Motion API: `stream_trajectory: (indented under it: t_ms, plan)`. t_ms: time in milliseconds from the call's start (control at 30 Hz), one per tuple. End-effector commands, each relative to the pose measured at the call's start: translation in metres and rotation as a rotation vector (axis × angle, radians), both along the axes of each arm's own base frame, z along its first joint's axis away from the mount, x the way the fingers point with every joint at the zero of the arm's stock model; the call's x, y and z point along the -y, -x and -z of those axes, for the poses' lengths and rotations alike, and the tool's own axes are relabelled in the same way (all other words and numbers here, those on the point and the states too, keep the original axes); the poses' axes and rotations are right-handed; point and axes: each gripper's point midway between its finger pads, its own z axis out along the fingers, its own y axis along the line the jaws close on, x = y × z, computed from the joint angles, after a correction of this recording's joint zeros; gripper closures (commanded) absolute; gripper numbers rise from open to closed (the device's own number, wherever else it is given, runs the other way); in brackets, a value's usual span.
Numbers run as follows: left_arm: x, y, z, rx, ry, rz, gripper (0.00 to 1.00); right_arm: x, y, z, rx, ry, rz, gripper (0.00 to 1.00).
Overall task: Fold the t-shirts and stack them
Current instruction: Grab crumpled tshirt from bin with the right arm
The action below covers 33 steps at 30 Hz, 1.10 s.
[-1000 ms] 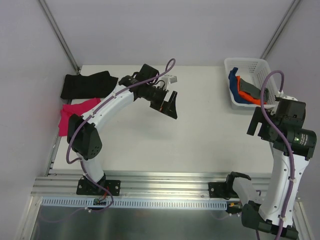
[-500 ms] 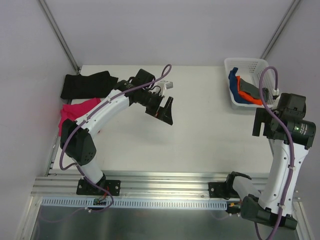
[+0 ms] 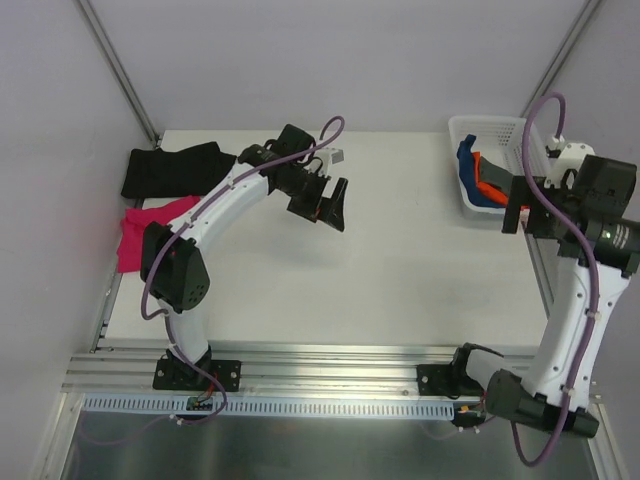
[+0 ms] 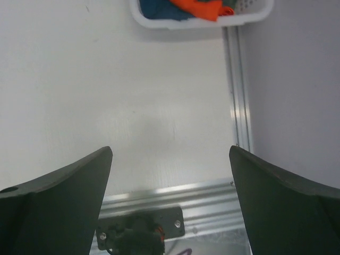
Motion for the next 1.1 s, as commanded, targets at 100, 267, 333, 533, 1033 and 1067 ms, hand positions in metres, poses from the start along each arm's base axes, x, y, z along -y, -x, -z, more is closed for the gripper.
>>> stream_trajectory:
  t_ms: [100, 267, 333, 533, 1033, 1067]
  plan:
    - [-0.028, -0.059, -0.029, 0.184, -0.105, -0.071, 0.01, -0.003, -0.135, 0.044, -0.032, -0.245, -0.060, 0.03]
    - [-0.080, -0.121, -0.062, 0.551, -0.411, -0.090, 0.01, 0.002, -0.215, 0.056, -0.059, -0.299, -0.130, 0.08]
    - [-0.096, -0.127, -0.048, 0.556, -0.516, -0.052, 0.01, 0.009, -0.246, 0.081, -0.095, -0.315, -0.126, 0.10]
    - [-0.152, -0.140, -0.029, 0.491, -0.705, -0.175, 0.01, 0.024, -0.302, 0.105, -0.013, -0.324, -0.065, 0.13]
    - [-0.133, -0.163, -0.039, 0.497, -0.608, -0.266, 0.01, 0.072, -0.319, 0.168, -0.066, -0.380, 0.076, 0.12]
    - [-0.132, -0.166, -0.045, 0.517, -0.605, -0.280, 0.01, 0.082, -0.318, 0.174, -0.073, -0.373, 0.092, 0.13]
